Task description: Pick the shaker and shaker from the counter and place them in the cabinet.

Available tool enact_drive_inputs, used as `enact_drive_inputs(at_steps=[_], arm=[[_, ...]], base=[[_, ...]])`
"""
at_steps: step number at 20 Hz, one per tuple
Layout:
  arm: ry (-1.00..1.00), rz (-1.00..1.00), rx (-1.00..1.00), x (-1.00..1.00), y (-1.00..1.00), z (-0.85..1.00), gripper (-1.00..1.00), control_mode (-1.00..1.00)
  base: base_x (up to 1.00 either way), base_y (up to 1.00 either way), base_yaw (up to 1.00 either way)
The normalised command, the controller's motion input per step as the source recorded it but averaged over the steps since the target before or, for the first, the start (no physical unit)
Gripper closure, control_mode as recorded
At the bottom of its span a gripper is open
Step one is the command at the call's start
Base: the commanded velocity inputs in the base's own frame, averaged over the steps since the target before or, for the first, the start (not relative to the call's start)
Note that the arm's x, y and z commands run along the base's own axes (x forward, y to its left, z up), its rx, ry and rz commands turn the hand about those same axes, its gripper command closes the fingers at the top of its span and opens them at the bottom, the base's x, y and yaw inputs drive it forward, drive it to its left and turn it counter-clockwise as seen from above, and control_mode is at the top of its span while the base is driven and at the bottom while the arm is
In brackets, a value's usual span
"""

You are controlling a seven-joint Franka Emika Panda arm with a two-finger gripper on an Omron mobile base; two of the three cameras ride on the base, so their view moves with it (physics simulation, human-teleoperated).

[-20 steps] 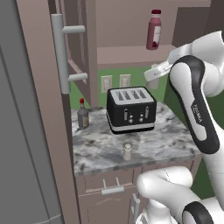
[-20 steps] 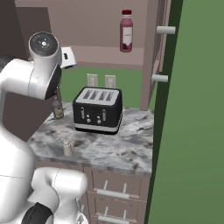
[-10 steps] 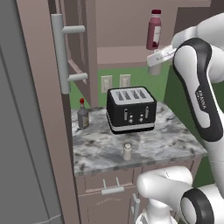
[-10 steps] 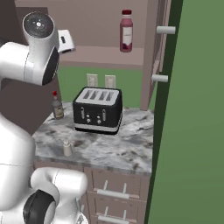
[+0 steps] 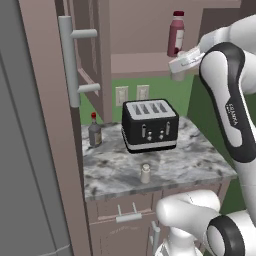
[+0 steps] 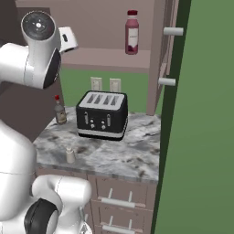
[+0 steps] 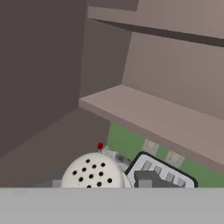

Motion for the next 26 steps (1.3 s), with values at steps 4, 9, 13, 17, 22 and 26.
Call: enact_drive_inputs(at_steps=[4,9,13,17,22,26], arm=[[-0.12,0.0,0.0,0.1,0.0,-0.08,1.0,-1.0],[-0.04,0.0,0.02,0.3,0.0,-0.18,1.0,-1.0],[0.0,0.0,0.04,0.43,-0.02,-0.1,1.0,-1.0],[0.0,0.0,0.03,0.39,-0.06,0.0,1.0,-1.0],[0.0,0.0,0.03,0.45,-0.08,-0.05,1.0,-1.0],[0.0,0.0,0.02,0.45,-0.03,-0.18,1.0,-1.0]], base=[[0.0,0.0,0.0],[0.0,0.0,0.0],[0.0,0.0,0.0],[0.0,0.0,0.0],[0.0,0.0,0.0],[0.0,0.0,0.0]])
